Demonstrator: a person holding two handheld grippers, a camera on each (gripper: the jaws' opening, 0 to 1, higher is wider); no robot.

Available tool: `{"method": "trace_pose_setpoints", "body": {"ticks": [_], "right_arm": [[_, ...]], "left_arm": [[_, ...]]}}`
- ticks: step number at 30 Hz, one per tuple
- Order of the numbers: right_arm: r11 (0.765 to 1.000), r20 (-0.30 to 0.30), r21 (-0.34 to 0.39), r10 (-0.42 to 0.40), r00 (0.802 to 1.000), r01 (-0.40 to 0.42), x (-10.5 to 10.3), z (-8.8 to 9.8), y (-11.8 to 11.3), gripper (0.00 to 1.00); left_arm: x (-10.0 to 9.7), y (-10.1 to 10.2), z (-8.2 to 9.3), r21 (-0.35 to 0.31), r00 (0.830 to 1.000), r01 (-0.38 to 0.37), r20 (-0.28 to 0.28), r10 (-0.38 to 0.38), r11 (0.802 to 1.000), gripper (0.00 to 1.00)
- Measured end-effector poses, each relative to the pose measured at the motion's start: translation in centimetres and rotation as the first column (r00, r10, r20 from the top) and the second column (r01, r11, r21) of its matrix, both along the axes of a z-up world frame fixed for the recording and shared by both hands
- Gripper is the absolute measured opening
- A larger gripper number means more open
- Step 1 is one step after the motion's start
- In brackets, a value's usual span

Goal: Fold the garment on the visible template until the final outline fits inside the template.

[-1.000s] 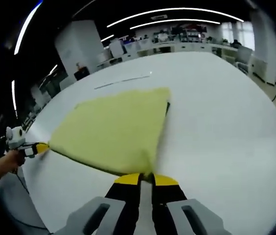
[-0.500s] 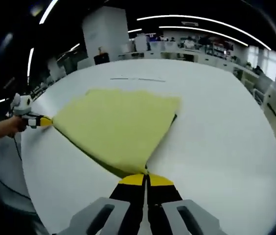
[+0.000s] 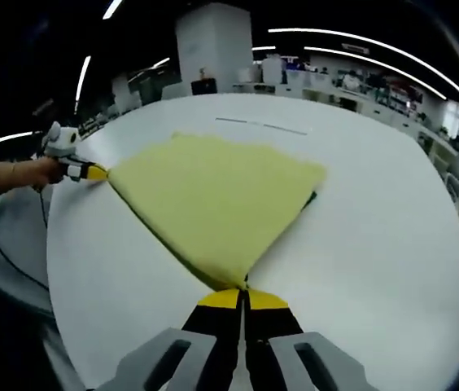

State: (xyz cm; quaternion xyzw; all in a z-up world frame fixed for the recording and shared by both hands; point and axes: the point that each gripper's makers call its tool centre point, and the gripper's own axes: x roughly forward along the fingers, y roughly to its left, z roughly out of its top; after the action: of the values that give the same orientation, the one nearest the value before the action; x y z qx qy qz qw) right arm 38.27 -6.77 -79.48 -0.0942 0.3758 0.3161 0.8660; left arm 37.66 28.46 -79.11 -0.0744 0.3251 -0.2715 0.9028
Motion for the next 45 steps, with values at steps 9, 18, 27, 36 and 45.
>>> {"method": "trace_pose_setpoints", "body": {"ticks": [9,18,27,36,45], "right_arm": [[0.998,-0.021,0.037,-0.046,0.999,0.046,-1.7,-0.3,-0.5,0.00],[0.997,-0.018,0.025,-0.068,0.998,0.068,-3.1,-0.5,-1.0,0.00],[0.996,-0.021,0.025,-0.091,0.996,0.091,-3.9,-0.6,-1.5,0.00],[0.989,-0.019,0.056,-0.136,0.991,0.137,-3.7,-0.4,-1.6,0.00],[0.976,-0.007,0.120,-0.183,0.983,0.183,-3.3,0.9,-1.4,0.11]], "left_arm": [[-1.6,-0.5,0.0,0.005,1.000,0.002,-0.006,-0.002,1.000,0.00],[-2.8,-0.9,0.0,0.011,1.000,-0.012,-0.001,0.012,1.000,0.00],[-4.3,-1.3,0.0,0.009,1.000,-0.018,-0.002,0.018,1.000,0.00],[-4.6,-1.4,0.2,-0.004,0.997,-0.069,-0.033,0.069,0.998,0.00],[-4.2,-0.6,1.1,0.019,0.995,-0.096,0.003,0.096,0.995,0.08]]}}
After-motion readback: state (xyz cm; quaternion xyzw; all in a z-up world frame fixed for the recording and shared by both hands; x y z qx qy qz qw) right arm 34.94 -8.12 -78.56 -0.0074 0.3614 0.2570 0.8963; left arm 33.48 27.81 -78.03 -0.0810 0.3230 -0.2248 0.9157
